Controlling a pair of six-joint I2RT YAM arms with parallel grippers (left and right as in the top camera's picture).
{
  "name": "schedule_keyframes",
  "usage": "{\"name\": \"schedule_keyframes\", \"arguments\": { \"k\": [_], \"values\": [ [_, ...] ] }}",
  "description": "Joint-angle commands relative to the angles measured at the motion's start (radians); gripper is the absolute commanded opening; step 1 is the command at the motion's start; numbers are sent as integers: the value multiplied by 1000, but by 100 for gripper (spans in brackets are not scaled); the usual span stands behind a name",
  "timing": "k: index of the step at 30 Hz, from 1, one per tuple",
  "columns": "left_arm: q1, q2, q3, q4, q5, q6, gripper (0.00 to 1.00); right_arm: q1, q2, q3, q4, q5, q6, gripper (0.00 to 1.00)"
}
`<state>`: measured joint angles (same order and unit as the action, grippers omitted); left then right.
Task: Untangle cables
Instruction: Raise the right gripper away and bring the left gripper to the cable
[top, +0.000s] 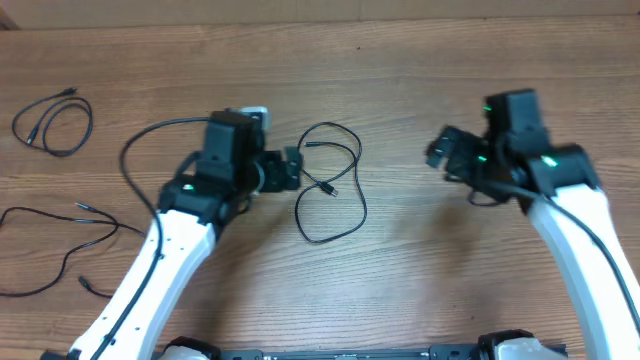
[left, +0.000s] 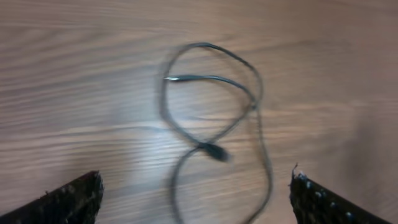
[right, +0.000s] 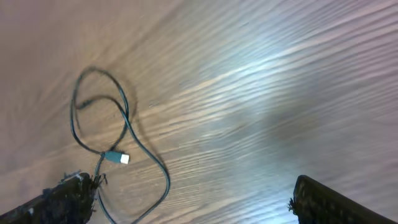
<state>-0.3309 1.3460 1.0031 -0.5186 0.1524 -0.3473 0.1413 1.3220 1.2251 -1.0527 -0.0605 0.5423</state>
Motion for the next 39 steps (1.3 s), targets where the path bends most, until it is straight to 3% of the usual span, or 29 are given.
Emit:
{"name": "schedule_keyframes", "arguments": {
  "k": [1, 5, 10, 24, 28, 36, 39],
  "values": [
    [-149, 77, 14, 61, -33, -28, 98, -31, -127, 20, -50, 64, 18, 100],
    [-281, 179, 14, 153, -203, -61, 100, -32, -218, 20, -111, 87, 17, 100],
    [-378, 345, 14, 332, -315, -84, 100, -32, -241, 20, -193, 93, 17, 100],
    [-382, 557, 14, 628, -319, -87, 100, -32, -179, 19, -217, 93, 18, 100],
    [-381, 576, 14, 659, -362, -87, 88, -32, -165, 19, -217, 93, 18, 100],
    [-381, 690, 14, 805, -373, -87, 84, -32, -139, 19, -217, 93, 18, 100],
    [-381, 729, 14, 865, -373, -87, 72, -32, -136, 20, -217, 93, 18, 100]
  ]
}}
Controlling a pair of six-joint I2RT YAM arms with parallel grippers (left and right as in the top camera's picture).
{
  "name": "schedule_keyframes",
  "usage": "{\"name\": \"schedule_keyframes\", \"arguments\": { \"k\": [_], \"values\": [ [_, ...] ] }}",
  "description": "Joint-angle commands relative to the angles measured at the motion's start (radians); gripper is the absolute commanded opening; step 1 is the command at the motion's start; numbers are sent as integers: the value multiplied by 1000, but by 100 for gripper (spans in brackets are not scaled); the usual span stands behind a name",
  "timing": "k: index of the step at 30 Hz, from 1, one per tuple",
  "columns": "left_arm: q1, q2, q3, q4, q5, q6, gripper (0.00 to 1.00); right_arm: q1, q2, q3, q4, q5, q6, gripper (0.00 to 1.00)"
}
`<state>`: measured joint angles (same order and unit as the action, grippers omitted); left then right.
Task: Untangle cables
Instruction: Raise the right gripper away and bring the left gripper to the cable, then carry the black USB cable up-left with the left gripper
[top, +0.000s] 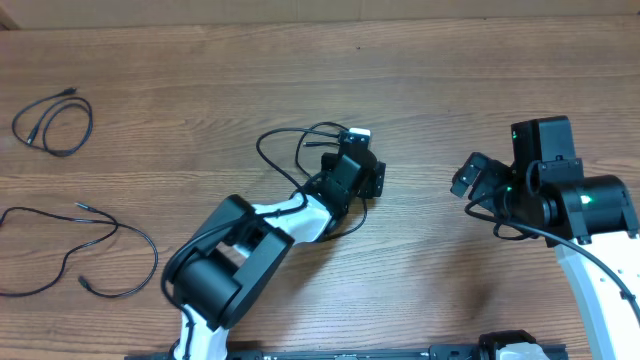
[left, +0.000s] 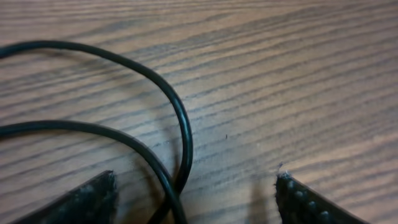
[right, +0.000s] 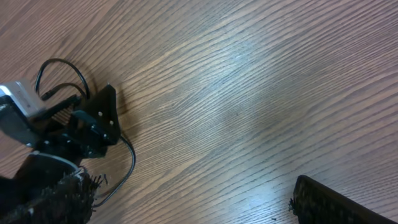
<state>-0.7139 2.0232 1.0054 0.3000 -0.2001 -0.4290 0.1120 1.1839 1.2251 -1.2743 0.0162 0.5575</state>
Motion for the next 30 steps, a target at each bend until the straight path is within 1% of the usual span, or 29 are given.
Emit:
{"name": "schedule_keyframes", "arguments": {
  "k": [1, 2, 3, 4, 5, 7, 10, 13, 15, 16, 17, 20, 23, 24, 26, 27, 28, 30],
  "values": [
    [2, 64, 12, 62, -21, -5, 66, -3, 2, 19, 5, 16, 3, 100],
    [2, 77, 12, 81, -21, -4, 58, -3, 2, 19, 5, 16, 3, 100],
    [2, 88, 12, 98, -20, -1, 45, -3, 2, 19, 5, 16, 3, 100],
    [2, 98, 12, 113, -21, 3, 28, -3, 2, 19, 5, 16, 3, 100],
    [2, 102, 12, 120, -21, 3, 16, -3, 2, 19, 5, 16, 2, 100],
    [2, 104, 12, 124, -21, 3, 4, -3, 2, 19, 5, 16, 2, 100],
    [3, 103, 12, 128, -28, 3, 4, -3, 2, 19, 5, 16, 2, 100],
    [3, 87, 12, 128, -95, 28, 4, -3, 2, 19, 5, 16, 2, 100],
    [10, 54, 12, 123, -145, 94, 4, -3, 2, 19, 5, 16, 2, 100],
    [23, 10, 12, 123, -179, 182, 4, -3, 2, 19, 5, 16, 3, 100],
    [33, -20, 12, 123, -199, 225, 4, -3, 2, 19, 5, 16, 2, 100],
    [79, -116, 12, 122, -268, 330, 4, -3, 2, 19, 5, 16, 2, 100],
    [154, -209, 12, 113, -299, 355, 4, -3, 2, 20, 5, 16, 3, 100],
    [216, -256, 12, 93, -297, 353, 4, -3, 2, 19, 5, 16, 2, 100],
    [284, -287, 12, 81, -295, 351, 4, -3, 2, 19, 5, 16, 2, 100],
    [321, -296, 12, 78, -287, 351, 4, -3, 2, 19, 5, 16, 2, 100],
    [389, -299, 12, 78, -249, 351, 4, -3, 2, 19, 5, 16, 2, 100],
    [455, -295, 12, 71, -193, 351, 4, -3, 2, 19, 5, 16, 2, 100]
  ]
}}
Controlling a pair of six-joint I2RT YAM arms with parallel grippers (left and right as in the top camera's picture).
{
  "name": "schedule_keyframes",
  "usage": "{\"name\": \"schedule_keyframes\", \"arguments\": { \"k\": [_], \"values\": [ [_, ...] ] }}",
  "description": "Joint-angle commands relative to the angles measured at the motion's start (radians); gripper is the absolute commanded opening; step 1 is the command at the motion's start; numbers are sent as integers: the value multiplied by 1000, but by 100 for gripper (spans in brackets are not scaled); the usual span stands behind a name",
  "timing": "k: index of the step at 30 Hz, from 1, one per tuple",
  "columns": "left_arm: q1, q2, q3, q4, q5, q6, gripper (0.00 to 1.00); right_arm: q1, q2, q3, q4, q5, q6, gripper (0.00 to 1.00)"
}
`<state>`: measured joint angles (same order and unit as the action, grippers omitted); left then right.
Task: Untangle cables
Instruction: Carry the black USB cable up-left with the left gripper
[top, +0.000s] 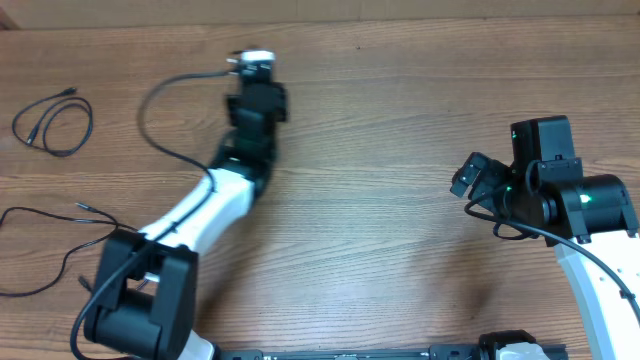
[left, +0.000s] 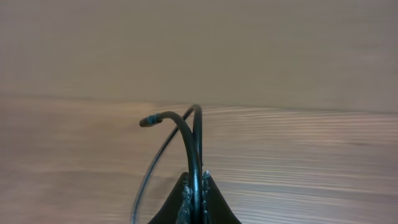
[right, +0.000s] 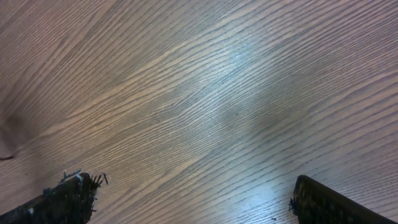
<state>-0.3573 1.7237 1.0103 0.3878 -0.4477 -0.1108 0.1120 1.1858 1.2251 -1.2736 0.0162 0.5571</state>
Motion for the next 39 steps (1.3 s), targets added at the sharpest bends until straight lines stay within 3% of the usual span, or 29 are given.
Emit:
{"name": "schedule_keyframes", "arguments": {
  "k": [1, 5, 11, 20, 24, 27, 34, 39],
  "values": [
    [162, 6, 7, -19, 102, 23, 4, -3, 0, 19, 4, 16, 3, 100],
    [299, 6, 7, -9, 123, -71, 4, -3, 0, 19, 4, 16, 3, 100],
    [413, 15, 7, 41, 175, -73, 4, -3, 0, 19, 4, 16, 3, 100],
    [470, 91, 7, 143, 186, -86, 4, -3, 0, 19, 4, 16, 3, 100],
    [470, 190, 7, 247, 183, -37, 4, -3, 0, 19, 4, 16, 3, 100],
    [470, 282, 14, 338, 176, 84, 4, -3, 0, 19, 4, 16, 3, 100],
    [513, 415, 86, 349, 166, 187, 4, -3, 0, 19, 4, 16, 3, 100],
    [527, 455, 92, 351, 326, 200, 4, -3, 0, 19, 4, 16, 3, 100]
  ]
}}
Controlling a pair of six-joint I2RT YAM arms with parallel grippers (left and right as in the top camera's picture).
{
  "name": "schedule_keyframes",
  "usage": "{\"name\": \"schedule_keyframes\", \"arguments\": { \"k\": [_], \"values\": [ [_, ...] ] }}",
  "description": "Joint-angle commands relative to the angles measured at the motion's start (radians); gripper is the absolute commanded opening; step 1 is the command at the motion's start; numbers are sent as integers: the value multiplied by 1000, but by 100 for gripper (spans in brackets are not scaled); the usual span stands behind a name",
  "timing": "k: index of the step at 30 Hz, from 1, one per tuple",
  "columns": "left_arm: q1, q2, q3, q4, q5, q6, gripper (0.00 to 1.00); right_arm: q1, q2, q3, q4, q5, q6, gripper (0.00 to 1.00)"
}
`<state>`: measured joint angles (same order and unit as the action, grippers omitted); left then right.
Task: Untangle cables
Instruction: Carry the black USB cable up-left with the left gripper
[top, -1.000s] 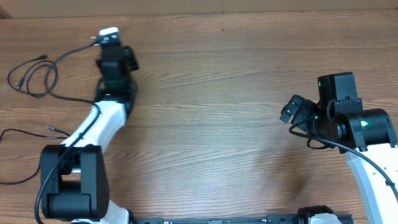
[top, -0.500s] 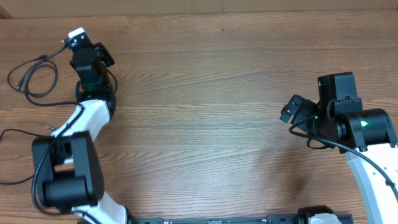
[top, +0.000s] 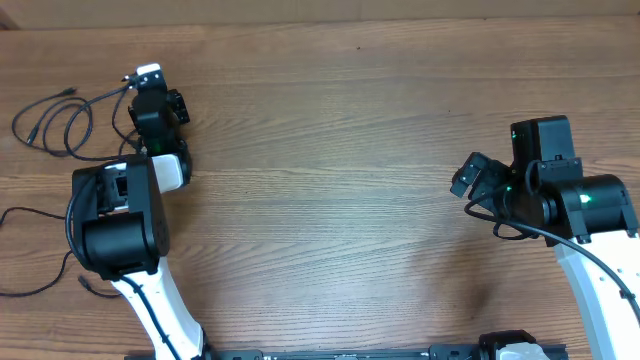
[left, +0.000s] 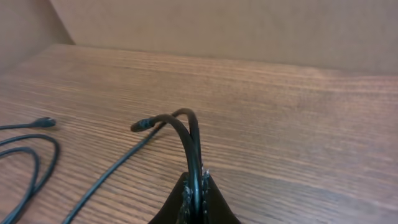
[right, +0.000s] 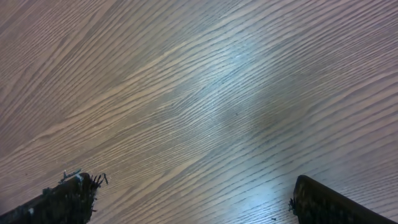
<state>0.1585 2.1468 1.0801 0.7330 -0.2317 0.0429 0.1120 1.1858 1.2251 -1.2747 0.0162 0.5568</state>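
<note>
My left gripper (top: 158, 103) is at the table's far left back, shut on a thin black cable (top: 103, 97). In the left wrist view that cable (left: 190, 137) arches up out of the closed jaws (left: 194, 185), and its plug end (left: 142, 124) points left just above the wood. A second black cable (top: 46, 124) lies coiled on the table right beside it, also seen at the left edge of the wrist view (left: 55, 152). My right gripper (top: 468, 176) hangs open over bare wood at the right, nothing between its fingers (right: 68, 199).
A third black cable (top: 35, 212) sprawls along the left edge nearer the front, partly behind my left arm. The table's back edge runs just past the left gripper.
My left gripper, still shut on the cable, has moved from the back centre-left of the table to the far left, next to the coiled cable. The right arm has not moved.
First the left gripper was open beside a looped cable in the middle of the table. Then it was open and low right over that cable. After that it was shut on the cable at the back, the middle bare, and now holds it at far left.
</note>
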Motion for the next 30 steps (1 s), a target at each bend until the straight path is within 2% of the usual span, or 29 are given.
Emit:
{"name": "schedule_keyframes", "arguments": {
  "k": [1, 7, 9, 10, 13, 14, 15, 20, 22, 24, 30],
  "values": [
    [11, 32, 23, 8, 109, 53, 4, -3, 0, 19, 5, 16, 3, 100],
    [12, 35, 23, 8, 47, 122, 6, -3, 0, 19, 5, 16, 3, 100],
    [11, 34, 23, 13, 41, 121, 30, -3, 0, 19, 5, 16, 3, 100],
    [11, 27, 23, 12, 41, 119, 49, -3, 0, 19, 5, 16, 3, 100],
    [1, -10, 23, -3, 42, 93, 74, -3, 0, 19, 5, 16, 3, 100],
    [-3, -32, 23, -11, 42, 86, 96, -3, 0, 19, 5, 16, 3, 100],
    [-8, -53, 23, -19, 42, 83, 100, -3, 0, 19, 5, 16, 3, 100],
    [-28, -227, 23, -173, 75, 72, 100, -3, 0, 19, 5, 16, 3, 100],
    [-29, -304, 23, -270, 105, 43, 99, -3, 0, 19, 5, 16, 3, 100],
    [-28, -436, 23, -453, 129, 8, 100, -3, 0, 20, 5, 16, 3, 100],
    [-29, -669, 23, -749, 129, -7, 100, -3, 0, 19, 5, 16, 3, 100]
  ]
}}
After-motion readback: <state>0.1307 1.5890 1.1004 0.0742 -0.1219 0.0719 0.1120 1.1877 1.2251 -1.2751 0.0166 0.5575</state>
